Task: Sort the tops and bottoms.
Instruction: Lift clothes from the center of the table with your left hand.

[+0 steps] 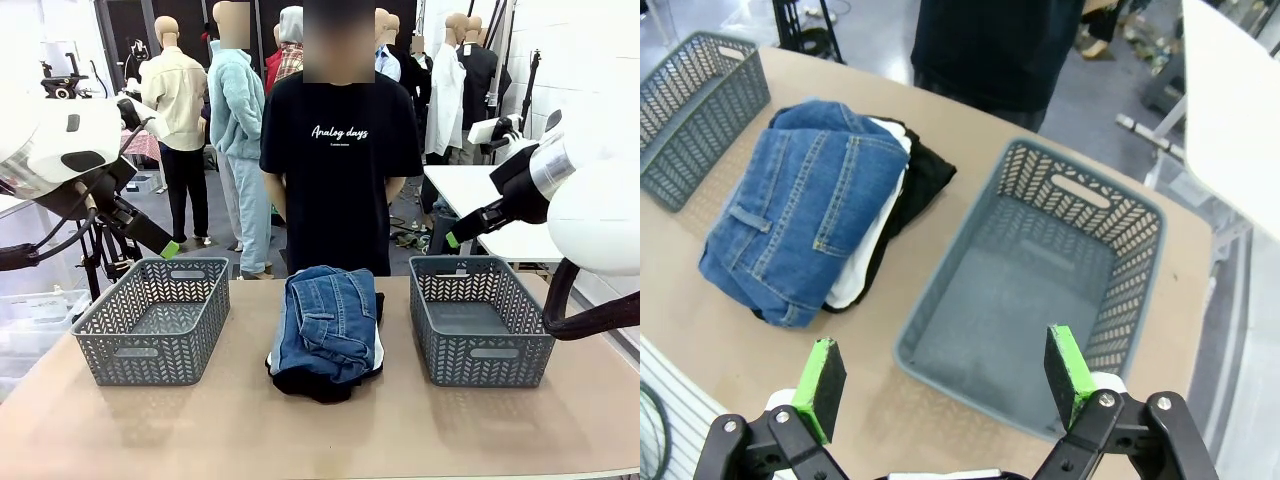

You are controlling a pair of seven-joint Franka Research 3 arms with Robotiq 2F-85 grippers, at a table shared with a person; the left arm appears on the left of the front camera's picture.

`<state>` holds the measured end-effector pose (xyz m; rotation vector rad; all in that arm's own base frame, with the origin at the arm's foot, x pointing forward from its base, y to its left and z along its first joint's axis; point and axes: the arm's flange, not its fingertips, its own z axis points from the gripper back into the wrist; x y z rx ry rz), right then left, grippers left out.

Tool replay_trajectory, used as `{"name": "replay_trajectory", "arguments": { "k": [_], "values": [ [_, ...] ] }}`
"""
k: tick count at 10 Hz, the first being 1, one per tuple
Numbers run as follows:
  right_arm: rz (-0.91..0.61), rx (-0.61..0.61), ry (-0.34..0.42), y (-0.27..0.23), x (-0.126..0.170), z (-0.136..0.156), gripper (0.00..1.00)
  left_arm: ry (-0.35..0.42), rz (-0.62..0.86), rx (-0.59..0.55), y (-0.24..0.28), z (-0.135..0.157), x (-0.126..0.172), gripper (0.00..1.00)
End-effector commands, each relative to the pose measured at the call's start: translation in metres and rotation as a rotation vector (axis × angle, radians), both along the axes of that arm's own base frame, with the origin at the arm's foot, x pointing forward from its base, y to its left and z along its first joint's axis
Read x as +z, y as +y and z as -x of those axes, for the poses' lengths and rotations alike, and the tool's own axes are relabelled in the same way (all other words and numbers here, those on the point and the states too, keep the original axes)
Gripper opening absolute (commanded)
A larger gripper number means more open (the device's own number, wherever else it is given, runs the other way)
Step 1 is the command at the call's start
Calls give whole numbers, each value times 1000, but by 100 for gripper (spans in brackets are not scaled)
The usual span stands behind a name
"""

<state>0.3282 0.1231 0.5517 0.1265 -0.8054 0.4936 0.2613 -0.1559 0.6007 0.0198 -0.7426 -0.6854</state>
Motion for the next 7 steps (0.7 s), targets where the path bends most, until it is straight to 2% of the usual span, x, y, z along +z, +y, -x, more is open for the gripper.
{"name": "replay_trajectory", "arguments": {
  "k": [1,2,4,5,7],
  "values": [
    [-41,30,75,0,-5,-18,100,1,-7,1,1,1,0,100],
    [-52,35,92,-2,-10,-23,100,1,-7,1,1,1,0,100],
    [-73,17,71,-5,-9,-27,100,1,-7,1,1,1,0,100],
    [-36,-1,71,-2,-15,-17,100,1,-7,1,1,1,0,100],
    [-36,-1,71,-2,-15,-17,100,1,-7,1,1,1,0,100]
  ]
}}
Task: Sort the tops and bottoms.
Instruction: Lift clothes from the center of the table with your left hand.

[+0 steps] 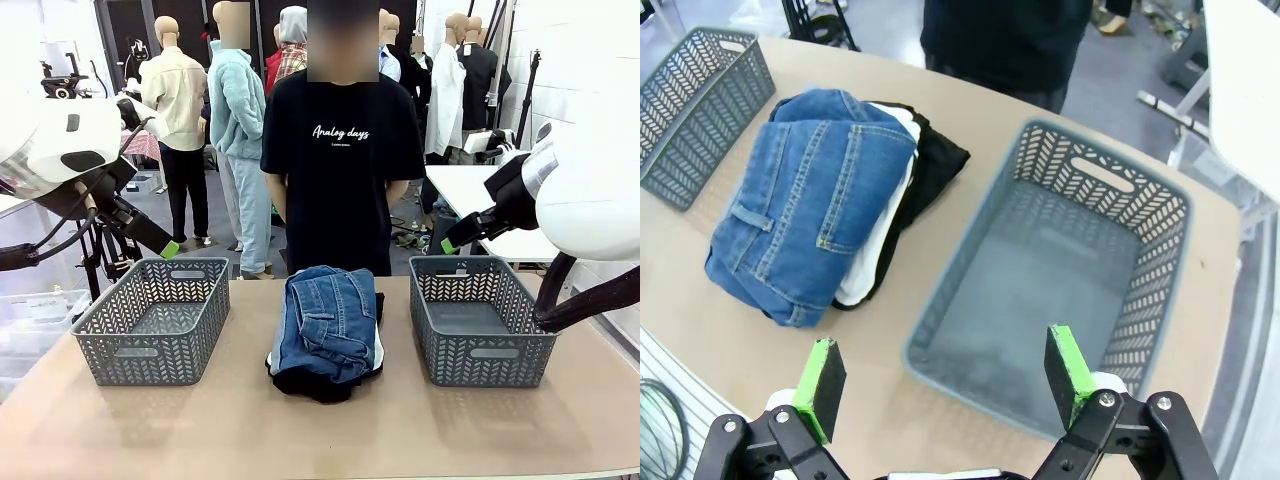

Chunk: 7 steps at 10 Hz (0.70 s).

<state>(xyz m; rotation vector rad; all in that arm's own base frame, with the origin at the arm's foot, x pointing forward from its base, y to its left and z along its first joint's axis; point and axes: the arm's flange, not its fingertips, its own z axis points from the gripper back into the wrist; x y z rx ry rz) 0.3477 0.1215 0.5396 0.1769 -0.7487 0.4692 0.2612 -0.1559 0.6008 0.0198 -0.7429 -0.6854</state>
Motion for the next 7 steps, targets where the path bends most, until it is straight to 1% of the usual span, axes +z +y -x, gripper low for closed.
{"name": "replay_trajectory", "arguments": {
  "k": [1,4,5,7],
  "values": [
    [2,2,3,-1,-3,3,100,0,0,0,0,0,0,100],
    [2,2,3,-1,-3,3,100,75,40,-29,-5,-24,-25,100],
    [2,2,3,-1,-3,3,100,78,44,-31,-7,-34,-34,100],
    [2,2,3,-1,-3,3,100,110,63,-30,-9,-47,-47,100]
  ]
}}
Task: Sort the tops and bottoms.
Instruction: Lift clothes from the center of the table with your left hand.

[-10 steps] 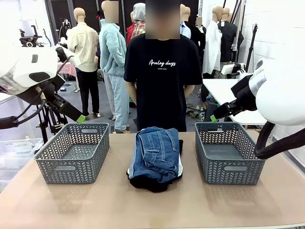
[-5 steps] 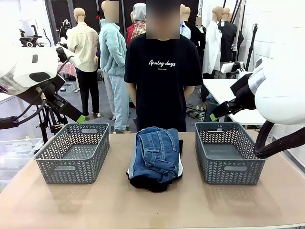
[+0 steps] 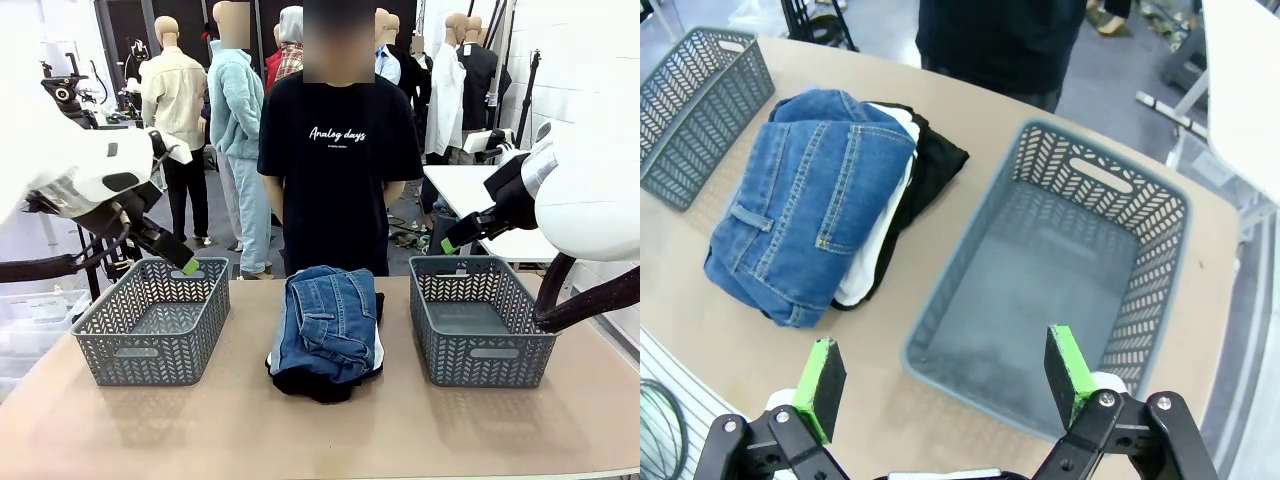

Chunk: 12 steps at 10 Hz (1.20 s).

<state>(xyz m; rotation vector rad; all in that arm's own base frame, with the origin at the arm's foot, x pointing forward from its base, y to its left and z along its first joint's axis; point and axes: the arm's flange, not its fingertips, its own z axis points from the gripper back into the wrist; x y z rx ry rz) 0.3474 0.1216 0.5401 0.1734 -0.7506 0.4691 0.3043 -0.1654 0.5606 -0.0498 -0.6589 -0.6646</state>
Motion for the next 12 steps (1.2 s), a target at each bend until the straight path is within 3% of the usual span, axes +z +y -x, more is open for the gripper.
{"name": "replay_trajectory", "arguments": {
  "k": [1,5,7,12],
  "values": [
    [0,3,6,-1,-4,2,100,16,16,-30,-1,-7,-9,100],
    [0,3,6,-1,-4,2,100,23,31,-47,-3,-16,-16,100],
    [0,3,6,-1,-4,2,100,-8,48,-98,-20,-40,-22,100],
    [0,3,6,-1,-4,2,100,90,44,-179,-59,-98,-57,100]
  ]
}}
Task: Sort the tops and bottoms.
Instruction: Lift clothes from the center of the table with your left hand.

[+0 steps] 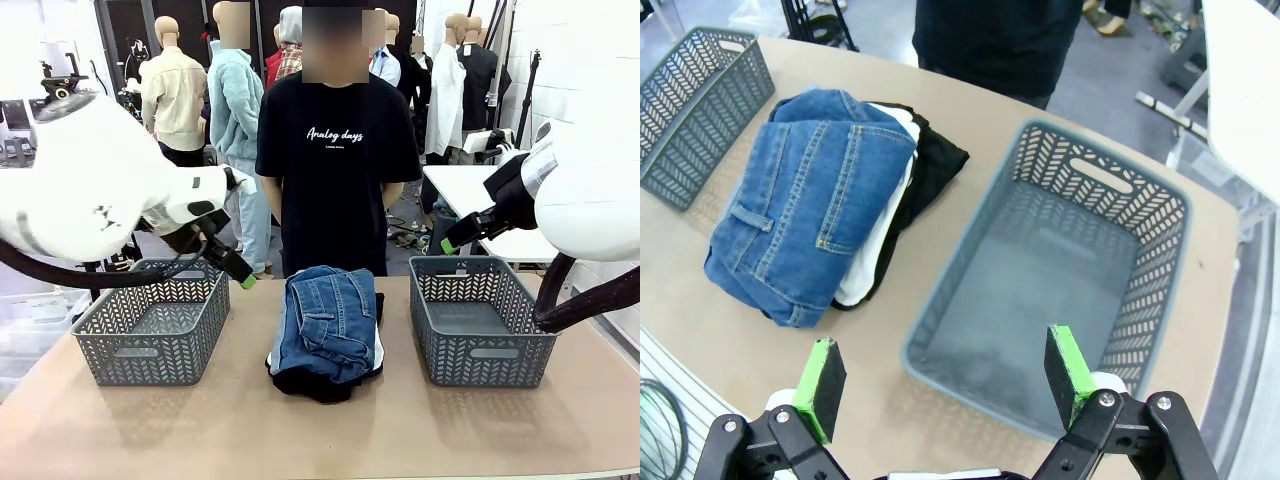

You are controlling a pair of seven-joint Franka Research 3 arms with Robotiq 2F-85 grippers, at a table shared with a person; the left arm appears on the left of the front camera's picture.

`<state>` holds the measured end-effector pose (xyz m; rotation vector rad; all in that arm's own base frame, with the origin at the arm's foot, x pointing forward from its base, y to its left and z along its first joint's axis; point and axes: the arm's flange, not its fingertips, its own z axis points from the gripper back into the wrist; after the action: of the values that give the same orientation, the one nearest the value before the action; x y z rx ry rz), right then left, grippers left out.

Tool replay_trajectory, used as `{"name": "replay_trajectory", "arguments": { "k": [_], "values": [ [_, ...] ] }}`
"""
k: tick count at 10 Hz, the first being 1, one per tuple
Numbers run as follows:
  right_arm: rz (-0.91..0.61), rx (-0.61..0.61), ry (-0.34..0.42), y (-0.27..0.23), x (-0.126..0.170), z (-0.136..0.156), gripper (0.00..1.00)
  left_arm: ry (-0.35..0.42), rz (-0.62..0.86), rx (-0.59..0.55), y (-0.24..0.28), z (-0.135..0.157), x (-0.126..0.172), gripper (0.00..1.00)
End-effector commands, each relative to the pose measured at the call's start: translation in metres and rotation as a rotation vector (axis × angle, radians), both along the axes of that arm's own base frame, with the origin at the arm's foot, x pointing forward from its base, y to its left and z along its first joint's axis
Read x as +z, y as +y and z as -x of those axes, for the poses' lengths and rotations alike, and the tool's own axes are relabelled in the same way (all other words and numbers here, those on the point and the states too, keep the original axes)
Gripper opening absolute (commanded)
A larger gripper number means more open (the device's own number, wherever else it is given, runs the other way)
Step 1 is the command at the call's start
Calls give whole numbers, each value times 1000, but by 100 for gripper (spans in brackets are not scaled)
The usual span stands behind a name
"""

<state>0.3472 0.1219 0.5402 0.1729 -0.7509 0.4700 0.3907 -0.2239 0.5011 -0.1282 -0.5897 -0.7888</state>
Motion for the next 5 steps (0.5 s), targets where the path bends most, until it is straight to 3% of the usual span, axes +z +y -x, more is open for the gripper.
{"name": "replay_trajectory", "arguments": {
  "k": [1,2,5],
  "values": [
    [-1,2,6,-1,-4,2,100,16,30,-42,-4,-12,1,100],
    [-1,2,6,-1,-4,2,100,28,-7,-12,7,-1,1,100],
    [-1,2,6,-1,-4,2,100,22,-1,-10,-6,-8,-6,100]
  ]
}}
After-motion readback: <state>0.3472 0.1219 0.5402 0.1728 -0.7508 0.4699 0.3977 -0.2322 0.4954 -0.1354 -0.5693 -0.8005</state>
